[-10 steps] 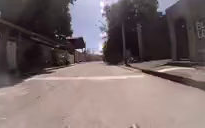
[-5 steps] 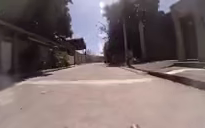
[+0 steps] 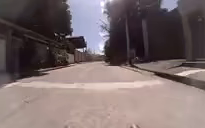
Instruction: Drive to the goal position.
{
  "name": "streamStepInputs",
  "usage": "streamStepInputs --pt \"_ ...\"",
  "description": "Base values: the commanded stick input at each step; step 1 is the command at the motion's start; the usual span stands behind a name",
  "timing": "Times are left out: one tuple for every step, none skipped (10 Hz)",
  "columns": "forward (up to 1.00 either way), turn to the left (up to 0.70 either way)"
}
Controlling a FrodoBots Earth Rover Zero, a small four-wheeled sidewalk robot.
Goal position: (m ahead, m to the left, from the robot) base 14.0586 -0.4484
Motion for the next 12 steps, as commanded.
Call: streamStepInputs --pt "1.00 0.00" --pt "1.00 0.00" --pt "1.00 0.00" --pt "1.00 0.00" --pt "1.00 0.00" --pt "1.00 0.00" --pt "1.00 0.00" --pt "1.00 0.00" --pt "1.00 0.00" --pt "1.00 0.00" --pt "1.00 0.00" --pt "1.00 0.00"
